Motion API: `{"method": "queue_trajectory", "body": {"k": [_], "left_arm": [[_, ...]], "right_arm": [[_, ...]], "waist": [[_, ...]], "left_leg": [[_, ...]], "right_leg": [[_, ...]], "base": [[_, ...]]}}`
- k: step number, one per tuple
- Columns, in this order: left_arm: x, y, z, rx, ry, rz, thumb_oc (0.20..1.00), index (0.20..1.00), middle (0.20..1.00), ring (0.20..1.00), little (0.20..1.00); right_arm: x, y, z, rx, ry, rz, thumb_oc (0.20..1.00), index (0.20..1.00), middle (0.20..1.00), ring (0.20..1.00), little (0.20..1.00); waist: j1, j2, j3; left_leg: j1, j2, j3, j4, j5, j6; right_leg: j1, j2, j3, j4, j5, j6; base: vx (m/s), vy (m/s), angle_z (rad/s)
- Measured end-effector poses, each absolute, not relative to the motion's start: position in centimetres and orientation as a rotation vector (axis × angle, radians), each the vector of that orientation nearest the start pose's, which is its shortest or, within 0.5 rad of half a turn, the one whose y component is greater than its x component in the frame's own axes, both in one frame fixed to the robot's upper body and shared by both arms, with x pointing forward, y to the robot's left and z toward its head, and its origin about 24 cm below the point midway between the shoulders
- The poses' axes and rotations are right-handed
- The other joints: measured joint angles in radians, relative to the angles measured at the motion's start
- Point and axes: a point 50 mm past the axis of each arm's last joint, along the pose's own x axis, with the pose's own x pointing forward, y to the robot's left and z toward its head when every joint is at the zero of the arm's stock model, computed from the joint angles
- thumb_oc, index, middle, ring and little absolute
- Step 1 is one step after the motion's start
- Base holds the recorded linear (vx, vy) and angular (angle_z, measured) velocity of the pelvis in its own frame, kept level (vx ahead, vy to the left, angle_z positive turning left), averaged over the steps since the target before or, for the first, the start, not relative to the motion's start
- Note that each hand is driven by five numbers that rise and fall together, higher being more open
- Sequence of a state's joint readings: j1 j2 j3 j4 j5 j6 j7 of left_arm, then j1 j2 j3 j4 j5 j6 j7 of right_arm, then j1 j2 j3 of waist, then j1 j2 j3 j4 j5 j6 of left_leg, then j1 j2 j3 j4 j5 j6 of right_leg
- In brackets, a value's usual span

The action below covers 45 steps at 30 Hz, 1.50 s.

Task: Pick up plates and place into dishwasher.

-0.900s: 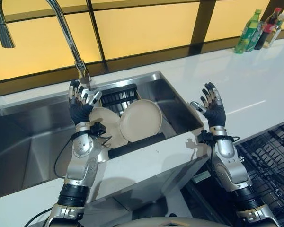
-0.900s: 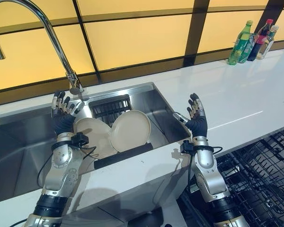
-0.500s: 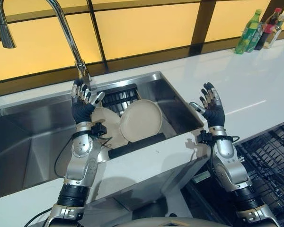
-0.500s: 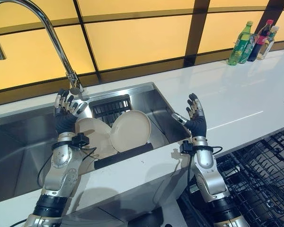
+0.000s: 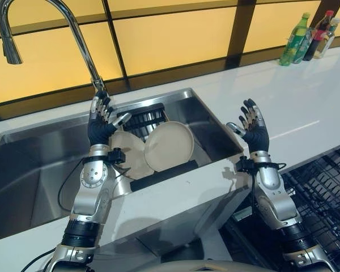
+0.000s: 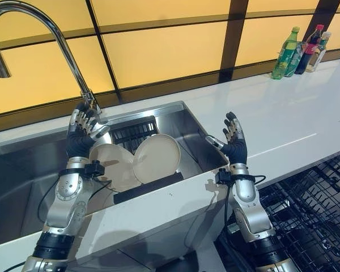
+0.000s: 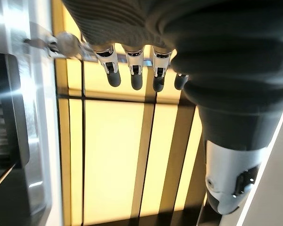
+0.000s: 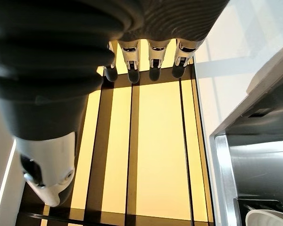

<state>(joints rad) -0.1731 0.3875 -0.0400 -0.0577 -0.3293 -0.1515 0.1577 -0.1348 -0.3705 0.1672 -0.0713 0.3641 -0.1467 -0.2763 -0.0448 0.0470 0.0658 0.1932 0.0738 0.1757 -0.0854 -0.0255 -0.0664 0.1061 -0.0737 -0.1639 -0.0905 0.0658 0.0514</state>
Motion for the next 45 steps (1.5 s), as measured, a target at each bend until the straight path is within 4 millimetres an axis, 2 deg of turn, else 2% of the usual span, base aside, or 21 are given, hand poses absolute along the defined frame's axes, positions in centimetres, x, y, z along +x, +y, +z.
{"method": "queue_trajectory", "body": {"k": [5,10,13,16,19,23,29,35,38,40,45], "left_arm": [[28.2,20.6,12.3,0.114,-0.330,-0.042,1.000,1.000,1.000,1.000,1.000],[29.0,20.9,10.1,0.150,-0.226,-0.050,1.000,1.000,1.000,1.000,1.000],[29.3,20.9,9.0,0.236,-0.189,-0.067,1.000,1.000,1.000,1.000,1.000],[29.7,21.6,7.7,0.262,-0.145,-0.045,1.000,1.000,1.000,1.000,1.000],[29.6,21.9,6.6,0.272,-0.108,-0.031,1.000,1.000,1.000,1.000,1.000],[29.5,22.3,5.8,0.306,-0.091,-0.019,1.000,1.000,1.000,1.000,1.000],[30.4,22.7,6.6,0.357,-0.138,0.048,1.000,1.000,1.000,1.000,1.000],[31.4,23.7,8.3,0.410,-0.190,0.116,1.000,1.000,1.000,1.000,1.000],[31.7,24.3,8.3,0.428,-0.185,0.156,1.000,1.000,1.000,1.000,1.000],[31.6,24.9,8.2,0.441,-0.175,0.181,1.000,1.000,1.000,1.000,1.000],[31.6,25.9,8.3,0.458,-0.168,0.223,1.000,1.000,1.000,1.000,1.000]], "right_arm": [[27.2,-17.7,10.3,0.039,-0.268,-0.043,1.000,1.000,1.000,1.000,1.000],[27.1,-17.9,10.0,0.028,-0.248,-0.041,1.000,1.000,1.000,1.000,1.000],[26.9,-18.3,9.7,0.001,-0.229,-0.040,1.000,1.000,1.000,1.000,1.000],[27.0,-18.7,9.8,-0.025,-0.227,-0.026,1.000,1.000,1.000,1.000,1.000],[26.9,-18.8,9.7,-0.038,-0.218,-0.011,1.000,1.000,1.000,1.000,1.000],[26.9,-19.1,9.7,-0.058,-0.217,0.005,1.000,1.000,1.000,1.000,1.000],[27.0,-19.6,10.1,-0.093,-0.224,0.014,1.000,1.000,1.000,1.000,1.000],[28.0,-19.5,12.3,-0.118,-0.298,0.044,1.000,1.000,1.000,1.000,1.000],[28.1,-19.6,13.0,-0.125,-0.329,0.047,1.000,1.000,1.000,1.000,1.000],[28.3,-19.5,13.5,-0.128,-0.343,0.050,1.000,1.000,1.000,1.000,1.000],[28.3,-19.6,14.2,-0.136,-0.377,0.055,1.000,1.000,1.000,1.000,1.000]], "waist": [[-0.026,0.010,-0.006],[-0.061,0.029,-0.014],[-0.079,0.037,-0.012],[-0.086,0.050,-0.005],[-0.114,0.058,0.000],[-0.134,0.067,0.018],[-0.134,0.075,0.063],[-0.137,0.076,0.121],[-0.141,0.078,0.145],[-0.159,0.079,0.152],[-0.162,0.081,0.175]], "left_leg": [[0.007,-0.002,0.018,-0.002,0.000,0.000],[0.008,-0.003,0.039,-0.002,0.000,0.000],[0.005,-0.004,0.049,-0.002,-0.001,0.001],[0.001,-0.006,0.073,-0.003,-0.001,0.002],[-0.004,-0.007,0.079,-0.003,-0.001,0.002],[-0.006,-0.007,0.096,-0.003,-0.001,0.002],[-0.037,-0.015,0.102,-0.003,0.004,0.009],[-0.050,-0.019,0.118,-0.002,0.007,0.011],[-0.050,-0.021,0.120,-0.002,0.007,0.011],[-0.056,-0.023,0.119,-0.002,0.007,0.011],[-0.057,-0.026,0.121,-0.002,0.007,0.011]], "right_leg": [[-0.002,0.000,0.017,0.000,0.001,0.002],[-0.010,0.001,0.033,0.000,0.005,0.002],[-0.022,0.001,0.048,0.000,0.007,0.005],[-0.039,0.001,0.072,-0.002,0.012,0.009],[-0.045,0.001,0.077,-0.002,0.014,0.009],[-0.054,0.002,0.091,-0.001,0.018,0.010],[-0.090,-0.002,0.104,0.000,0.035,0.008],[-0.113,-0.004,0.122,0.000,0.046,0.006],[-0.115,-0.005,0.125,0.000,0.047,0.007],[-0.120,-0.008,0.125,0.000,0.048,0.008],[-0.123,-0.010,0.127,0.000,0.049,0.010]], "base": [[0.09,0.035,-0.09],[0.07,0.044,-0.10],[0.02,0.080,-0.14],[0.03,0.083,-0.24],[0.05,0.053,-0.07],[0.03,0.072,-0.10],[-0.02,0.090,-0.06],[-0.01,0.070,-0.08],[0.01,0.098,-0.03],[0.05,0.081,0.00],[0.05,0.044,-0.01]]}}
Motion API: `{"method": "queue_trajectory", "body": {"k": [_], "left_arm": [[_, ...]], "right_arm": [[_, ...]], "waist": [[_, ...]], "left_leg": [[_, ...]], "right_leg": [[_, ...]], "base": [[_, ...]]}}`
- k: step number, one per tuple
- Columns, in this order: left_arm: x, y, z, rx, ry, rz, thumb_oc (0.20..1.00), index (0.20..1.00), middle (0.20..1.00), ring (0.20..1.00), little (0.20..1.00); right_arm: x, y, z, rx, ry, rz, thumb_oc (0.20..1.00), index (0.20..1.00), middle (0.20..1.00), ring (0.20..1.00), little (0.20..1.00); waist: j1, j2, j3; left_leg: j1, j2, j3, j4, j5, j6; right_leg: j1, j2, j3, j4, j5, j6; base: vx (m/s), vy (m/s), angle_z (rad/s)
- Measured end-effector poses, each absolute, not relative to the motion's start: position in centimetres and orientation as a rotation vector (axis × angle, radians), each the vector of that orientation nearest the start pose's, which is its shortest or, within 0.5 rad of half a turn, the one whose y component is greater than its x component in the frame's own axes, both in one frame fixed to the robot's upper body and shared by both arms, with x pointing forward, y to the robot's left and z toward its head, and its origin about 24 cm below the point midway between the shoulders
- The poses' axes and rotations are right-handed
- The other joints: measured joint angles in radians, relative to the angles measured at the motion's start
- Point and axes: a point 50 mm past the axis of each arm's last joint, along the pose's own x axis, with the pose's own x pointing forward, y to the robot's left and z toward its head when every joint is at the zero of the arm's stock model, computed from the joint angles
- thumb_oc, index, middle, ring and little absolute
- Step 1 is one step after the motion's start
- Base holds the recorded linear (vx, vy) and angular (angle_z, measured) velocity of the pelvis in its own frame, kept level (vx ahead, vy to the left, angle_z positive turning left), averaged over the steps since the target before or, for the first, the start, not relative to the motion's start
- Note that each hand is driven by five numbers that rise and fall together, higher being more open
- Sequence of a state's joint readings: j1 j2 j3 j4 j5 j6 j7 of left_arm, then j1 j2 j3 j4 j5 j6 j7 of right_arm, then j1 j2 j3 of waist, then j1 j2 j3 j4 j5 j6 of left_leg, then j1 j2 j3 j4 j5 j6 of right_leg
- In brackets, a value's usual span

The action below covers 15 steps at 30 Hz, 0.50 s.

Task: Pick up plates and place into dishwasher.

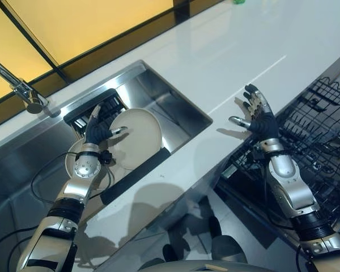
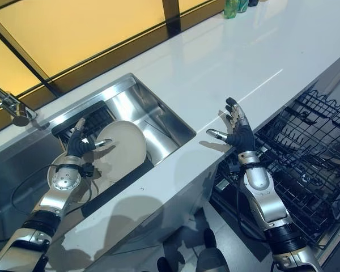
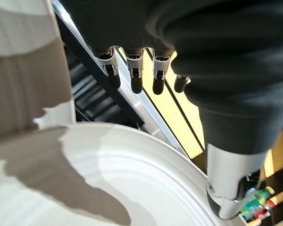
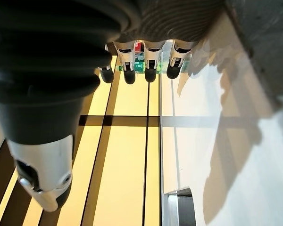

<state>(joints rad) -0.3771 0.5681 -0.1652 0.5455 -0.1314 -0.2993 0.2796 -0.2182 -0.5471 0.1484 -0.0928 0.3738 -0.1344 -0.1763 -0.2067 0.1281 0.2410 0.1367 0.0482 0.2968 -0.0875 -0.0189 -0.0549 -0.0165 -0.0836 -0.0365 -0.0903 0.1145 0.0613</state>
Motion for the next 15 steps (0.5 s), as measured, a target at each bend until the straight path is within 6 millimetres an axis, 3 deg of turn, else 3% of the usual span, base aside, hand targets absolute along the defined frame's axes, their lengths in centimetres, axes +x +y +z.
{"method": "queue_trajectory", "body": {"k": [6,12,15], "left_arm": [[31.9,25.7,8.4,0.465,-0.151,0.176,1.000,1.000,1.000,1.000,1.000],[32.5,24.6,7.7,0.495,-0.019,-0.081,1.000,1.000,1.000,1.000,1.000],[32.6,25.6,8.4,0.510,0.033,-0.155,1.000,1.000,1.000,1.000,1.000]], "right_arm": [[28.3,-19.9,14.9,-0.143,-0.402,0.062,1.000,1.000,1.000,1.000,1.000],[28.2,-20.1,15.1,-0.164,-0.407,0.078,1.000,1.000,1.000,1.000,1.000],[28.1,-20.2,15.6,-0.178,-0.423,0.092,1.000,1.000,1.000,1.000,1.000]], "waist": [[0.000,0.003,0.024],[0.000,0.016,0.031],[-0.002,0.034,0.040]], "left_leg": [[0.003,-0.002,0.000,0.000,0.001,0.002],[0.010,-0.006,0.000,0.000,0.002,0.003],[0.013,-0.009,-0.001,0.000,0.002,0.003]], "right_leg": [[0.003,-0.002,0.000,0.000,0.002,0.002],[0.011,-0.006,-0.001,0.000,0.002,0.003],[0.014,-0.009,-0.001,0.000,0.003,0.004]], "base": [[0.02,0.037,0.00],[0.02,0.065,0.00],[0.04,0.079,0.01]]}}
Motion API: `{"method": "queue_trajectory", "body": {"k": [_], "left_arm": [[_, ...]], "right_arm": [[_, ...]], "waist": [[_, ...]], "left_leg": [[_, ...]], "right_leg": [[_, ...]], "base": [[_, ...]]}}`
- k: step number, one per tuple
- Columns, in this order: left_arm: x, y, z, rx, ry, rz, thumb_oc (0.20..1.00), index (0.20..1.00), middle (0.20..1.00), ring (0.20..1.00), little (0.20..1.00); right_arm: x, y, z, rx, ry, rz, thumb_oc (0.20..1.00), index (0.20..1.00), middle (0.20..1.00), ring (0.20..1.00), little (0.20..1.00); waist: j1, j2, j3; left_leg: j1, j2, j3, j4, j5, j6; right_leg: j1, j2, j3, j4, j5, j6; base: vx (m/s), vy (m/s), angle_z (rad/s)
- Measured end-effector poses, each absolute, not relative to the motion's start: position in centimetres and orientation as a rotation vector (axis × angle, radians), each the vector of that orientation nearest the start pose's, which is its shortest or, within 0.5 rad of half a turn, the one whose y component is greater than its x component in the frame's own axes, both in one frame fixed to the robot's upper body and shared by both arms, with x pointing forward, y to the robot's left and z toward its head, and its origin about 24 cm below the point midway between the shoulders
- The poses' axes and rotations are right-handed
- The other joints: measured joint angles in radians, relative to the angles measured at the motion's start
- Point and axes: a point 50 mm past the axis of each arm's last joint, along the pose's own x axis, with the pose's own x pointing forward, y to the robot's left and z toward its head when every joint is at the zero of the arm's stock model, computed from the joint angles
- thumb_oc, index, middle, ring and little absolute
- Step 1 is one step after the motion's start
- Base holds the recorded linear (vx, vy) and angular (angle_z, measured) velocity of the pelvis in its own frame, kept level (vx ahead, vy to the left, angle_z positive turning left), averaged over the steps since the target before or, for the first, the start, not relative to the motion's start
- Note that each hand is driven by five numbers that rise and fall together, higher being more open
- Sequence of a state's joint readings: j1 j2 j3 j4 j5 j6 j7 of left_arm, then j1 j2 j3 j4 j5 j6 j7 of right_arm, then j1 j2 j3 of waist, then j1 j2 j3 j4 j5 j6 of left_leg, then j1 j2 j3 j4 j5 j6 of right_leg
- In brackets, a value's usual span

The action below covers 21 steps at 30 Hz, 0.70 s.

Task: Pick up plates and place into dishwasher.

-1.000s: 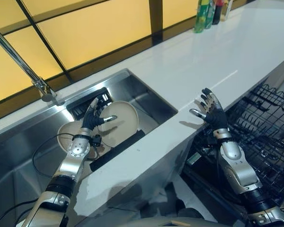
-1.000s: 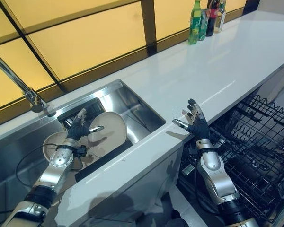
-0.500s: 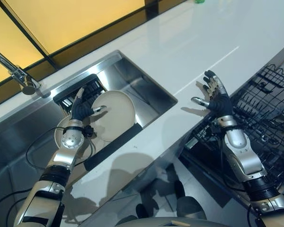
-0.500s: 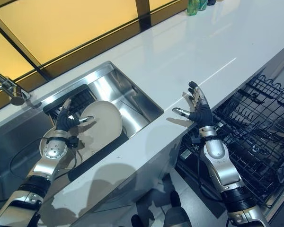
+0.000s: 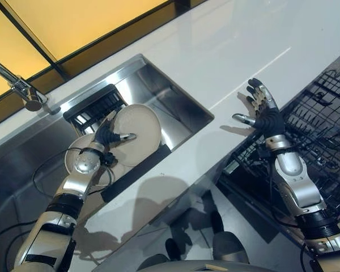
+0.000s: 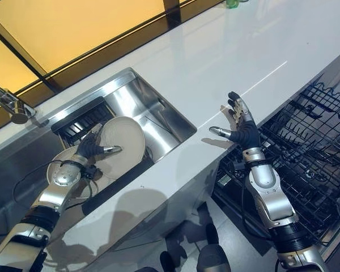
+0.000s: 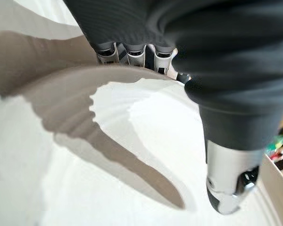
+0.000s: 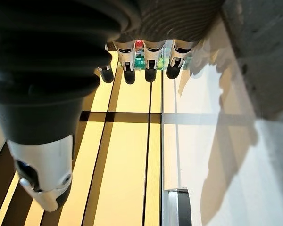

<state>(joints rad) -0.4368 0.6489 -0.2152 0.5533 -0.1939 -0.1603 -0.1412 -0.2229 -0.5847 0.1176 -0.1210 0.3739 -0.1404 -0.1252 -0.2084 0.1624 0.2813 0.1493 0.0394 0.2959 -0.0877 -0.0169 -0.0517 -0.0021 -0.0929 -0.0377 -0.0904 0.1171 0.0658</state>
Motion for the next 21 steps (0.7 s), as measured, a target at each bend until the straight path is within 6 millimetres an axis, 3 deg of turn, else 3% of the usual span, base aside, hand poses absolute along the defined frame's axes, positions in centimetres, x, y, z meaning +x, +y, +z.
{"method": "queue_trajectory", "body": {"k": [6,16,17,18,21], "left_arm": [[32.6,26.6,8.8,0.486,0.118,-0.245,1.000,1.000,1.000,1.000,1.000],[32.4,27.2,9.0,0.481,0.153,-0.297,1.000,1.000,1.000,1.000,1.000],[32.4,27.2,9.0,0.480,0.154,-0.297,0.856,0.856,0.856,0.856,0.856],[32.4,27.2,9.0,0.478,0.157,-0.297,0.633,0.633,0.633,0.633,0.633],[32.3,27.4,8.8,0.443,0.162,-0.298,0.200,0.200,0.200,0.200,0.200]], "right_arm": [[28.0,-20.6,16.1,-0.226,-0.430,0.118,1.000,1.000,1.000,1.000,1.000],[27.9,-20.8,15.9,-0.239,-0.417,0.127,1.000,1.000,1.000,1.000,1.000],[27.9,-20.8,15.9,-0.239,-0.415,0.128,1.000,1.000,1.000,1.000,1.000],[27.9,-20.8,15.9,-0.239,-0.414,0.128,1.000,1.000,1.000,1.000,1.000],[27.8,-20.8,15.8,-0.240,-0.412,0.133,1.000,1.000,1.000,1.000,1.000]], "waist": [[-0.005,0.031,0.009],[-0.020,0.042,0.005],[-0.021,0.045,0.004],[-0.021,0.047,0.002],[-0.021,0.058,-0.005]], "left_leg": [[0.017,-0.004,-0.001,0.000,0.000,0.000],[0.032,-0.010,-0.007,0.000,0.002,0.002],[0.032,-0.011,-0.007,0.000,0.002,0.002],[0.032,-0.012,-0.007,0.000,0.002,0.002],[0.032,-0.012,-0.007,0.000,0.002,0.002]], "right_leg": [[0.018,-0.005,-0.001,0.000,-0.002,0.003],[0.036,-0.012,-0.004,0.000,-0.004,0.008],[0.036,-0.012,-0.005,0.000,-0.004,0.008],[0.036,-0.013,-0.005,0.000,-0.004,0.008],[0.036,-0.013,-0.005,0.000,-0.003,0.008]], "base": [[0.03,0.050,0.01],[0.00,0.000,0.00],[0.00,0.000,0.00],[0.00,0.000,0.00],[0.00,0.000,0.00]]}}
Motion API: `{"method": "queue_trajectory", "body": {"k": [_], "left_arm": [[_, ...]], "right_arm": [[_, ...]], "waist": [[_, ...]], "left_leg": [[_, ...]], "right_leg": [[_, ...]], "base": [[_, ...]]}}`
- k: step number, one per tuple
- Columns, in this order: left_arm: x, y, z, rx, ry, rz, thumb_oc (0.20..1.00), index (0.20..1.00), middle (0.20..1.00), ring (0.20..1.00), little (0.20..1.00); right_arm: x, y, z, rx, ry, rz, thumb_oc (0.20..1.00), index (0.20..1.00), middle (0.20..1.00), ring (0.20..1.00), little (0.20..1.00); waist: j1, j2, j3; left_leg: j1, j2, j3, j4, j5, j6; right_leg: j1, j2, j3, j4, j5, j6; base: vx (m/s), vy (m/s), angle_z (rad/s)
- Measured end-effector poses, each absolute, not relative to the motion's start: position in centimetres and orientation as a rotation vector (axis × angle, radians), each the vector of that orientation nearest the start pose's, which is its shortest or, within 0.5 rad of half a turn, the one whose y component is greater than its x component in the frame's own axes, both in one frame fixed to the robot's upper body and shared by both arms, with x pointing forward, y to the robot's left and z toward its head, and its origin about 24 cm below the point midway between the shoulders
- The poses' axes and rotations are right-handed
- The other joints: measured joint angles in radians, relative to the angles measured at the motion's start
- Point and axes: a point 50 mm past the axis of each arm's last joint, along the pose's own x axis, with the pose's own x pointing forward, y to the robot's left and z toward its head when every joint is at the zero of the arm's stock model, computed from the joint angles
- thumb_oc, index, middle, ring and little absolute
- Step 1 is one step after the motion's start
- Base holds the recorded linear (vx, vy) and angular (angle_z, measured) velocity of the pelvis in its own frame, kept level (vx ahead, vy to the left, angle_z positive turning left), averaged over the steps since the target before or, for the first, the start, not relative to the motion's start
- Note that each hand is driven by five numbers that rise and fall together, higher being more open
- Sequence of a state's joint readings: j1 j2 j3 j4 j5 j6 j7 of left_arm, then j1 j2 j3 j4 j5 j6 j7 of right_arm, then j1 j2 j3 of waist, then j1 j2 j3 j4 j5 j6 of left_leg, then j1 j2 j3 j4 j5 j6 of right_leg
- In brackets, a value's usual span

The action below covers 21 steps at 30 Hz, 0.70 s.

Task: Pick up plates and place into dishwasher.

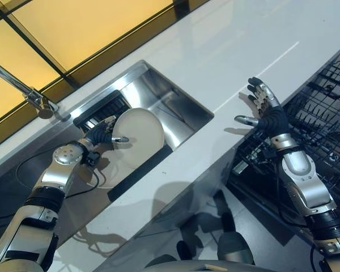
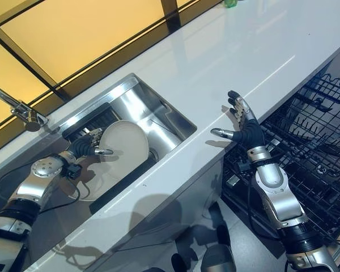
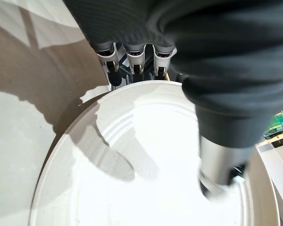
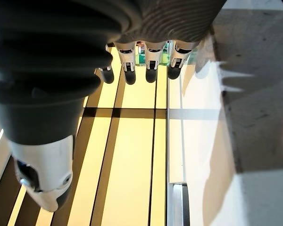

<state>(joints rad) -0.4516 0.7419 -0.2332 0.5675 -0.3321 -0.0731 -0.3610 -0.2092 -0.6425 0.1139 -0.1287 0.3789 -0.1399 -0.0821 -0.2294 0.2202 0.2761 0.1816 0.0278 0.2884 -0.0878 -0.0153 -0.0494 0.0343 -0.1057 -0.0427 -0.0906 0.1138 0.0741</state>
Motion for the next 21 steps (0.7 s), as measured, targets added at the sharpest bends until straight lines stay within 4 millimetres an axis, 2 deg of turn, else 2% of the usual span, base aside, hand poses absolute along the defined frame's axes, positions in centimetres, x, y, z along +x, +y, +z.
{"method": "queue_trajectory", "body": {"k": [4,7,12,21], "left_arm": [[32.0,27.8,8.8,0.421,0.154,-0.278,0.200,0.200,0.200,0.200,0.200],[31.5,27.4,8.0,0.403,0.160,-0.323,0.200,0.200,0.200,0.200,0.200],[31.4,27.4,8.0,0.376,0.138,-0.325,0.200,0.200,0.200,0.200,0.200],[30.6,27.5,7.3,0.366,0.137,-0.332,0.200,0.200,0.200,0.200,0.200]], "right_arm": [[27.7,-21.1,15.6,-0.241,-0.403,0.128,1.000,1.000,1.000,1.000,1.000],[27.6,-21.4,15.6,-0.241,-0.401,0.118,1.000,1.000,1.000,1.000,1.000],[27.6,-21.6,15.3,-0.241,-0.389,0.111,1.000,1.000,1.000,1.000,1.000],[27.0,-21.9,14.1,-0.241,-0.343,0.105,1.000,1.000,1.000,1.000,1.000]], "waist": [[0.001,0.008,-0.006],[0.001,0.008,-0.006],[0.003,0.011,-0.014],[0.002,0.013,-0.045]], "left_leg": [[0.007,0.000,-0.003,0.000,0.000,0.000],[0.015,0.000,-0.008,0.000,0.000,0.000],[0.015,-0.001,-0.016,-0.001,0.002,0.005],[0.015,-0.002,-0.017,-0.005,0.001,0.006]], "right_leg": [[0.009,0.000,-0.005,0.000,-0.001,0.001],[0.018,-0.001,-0.007,0.000,-0.002,0.002],[0.022,-0.003,-0.012,0.000,-0.005,0.006],[0.024,-0.004,-0.019,-0.001,-0.005,0.006]], "base": [[-0.01,-0.010,0.02],[-0.03,-0.009,0.04],[-0.02,-0.009,0.05],[0.00,0.000,0.00]]}}
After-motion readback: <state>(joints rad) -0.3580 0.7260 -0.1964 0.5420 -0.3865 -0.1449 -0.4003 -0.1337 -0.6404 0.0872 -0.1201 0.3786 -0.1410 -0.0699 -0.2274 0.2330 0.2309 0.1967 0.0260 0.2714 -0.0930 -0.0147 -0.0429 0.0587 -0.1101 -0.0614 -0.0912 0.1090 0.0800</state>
